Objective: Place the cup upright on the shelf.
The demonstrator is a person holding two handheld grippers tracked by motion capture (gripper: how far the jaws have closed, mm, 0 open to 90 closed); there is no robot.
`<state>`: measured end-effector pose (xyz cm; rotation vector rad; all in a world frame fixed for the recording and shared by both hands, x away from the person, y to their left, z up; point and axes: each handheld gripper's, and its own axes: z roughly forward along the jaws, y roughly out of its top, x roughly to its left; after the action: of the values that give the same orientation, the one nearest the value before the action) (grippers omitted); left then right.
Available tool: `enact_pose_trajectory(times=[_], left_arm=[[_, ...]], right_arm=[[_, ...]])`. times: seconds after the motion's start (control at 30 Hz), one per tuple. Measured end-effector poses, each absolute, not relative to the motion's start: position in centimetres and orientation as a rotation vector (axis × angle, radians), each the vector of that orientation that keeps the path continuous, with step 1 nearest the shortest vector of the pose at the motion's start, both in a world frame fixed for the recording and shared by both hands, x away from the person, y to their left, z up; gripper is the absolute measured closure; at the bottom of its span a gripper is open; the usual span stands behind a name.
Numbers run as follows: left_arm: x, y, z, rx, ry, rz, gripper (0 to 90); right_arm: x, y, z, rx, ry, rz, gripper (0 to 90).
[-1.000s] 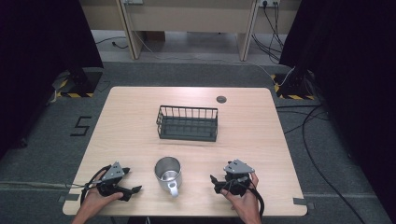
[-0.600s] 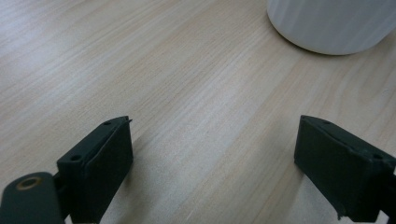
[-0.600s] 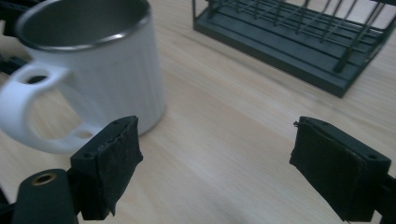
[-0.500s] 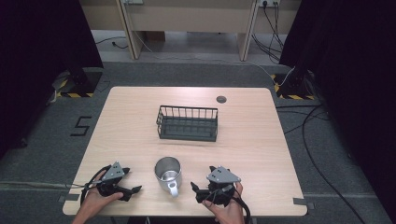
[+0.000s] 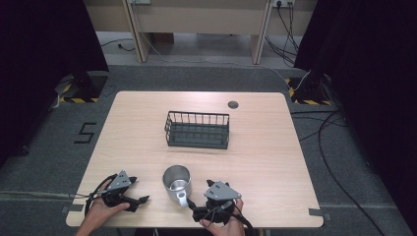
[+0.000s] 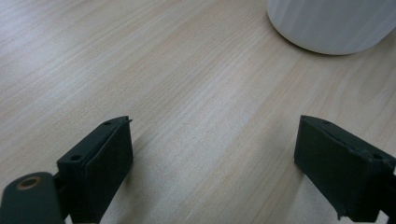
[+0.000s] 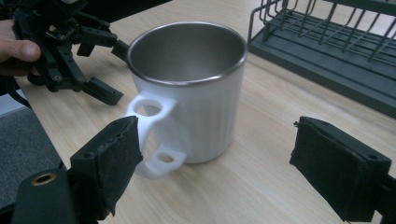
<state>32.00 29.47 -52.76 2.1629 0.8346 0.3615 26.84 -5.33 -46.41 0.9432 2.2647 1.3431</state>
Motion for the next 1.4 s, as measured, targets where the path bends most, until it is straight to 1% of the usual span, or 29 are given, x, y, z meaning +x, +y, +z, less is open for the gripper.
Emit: enact_pose_trajectory(times=[0.2, 0.37, 0.5, 0.77, 1.1, 1.4], left_arm=[[32.0, 29.5, -52.8, 2.163, 0.835, 0.361, 10.9], [32.0, 29.5, -52.8, 2.163, 0.835, 0.362, 10.9], [32.0, 29.5, -52.8, 2.163, 0.835, 0.361, 10.9], [32.0, 29.5, -52.8, 2.163, 0.835, 0.361, 10.9], [32.0, 29.5, -52.8, 2.164, 0.834, 0.362, 10.9], [32.0, 29.5, -52.8, 2.164, 0.834, 0.362, 10.9]], right_arm=[[26.5, -4.3, -46.6, 0.928, 2.27, 1.369, 15.2], [26.4, -3.1, -47.4, 0.903, 2.281, 1.33, 14.9], [26.6, -3.1, -47.7, 0.893, 2.289, 1.331, 14.7], [27.3, -4.3, -47.6, 0.909, 2.262, 1.307, 14.8], [29.3, -6.8, -47.7, 0.961, 2.222, 1.324, 15.1], [30.9, -7.8, -47.5, 0.966, 2.205, 1.324, 15.2]])
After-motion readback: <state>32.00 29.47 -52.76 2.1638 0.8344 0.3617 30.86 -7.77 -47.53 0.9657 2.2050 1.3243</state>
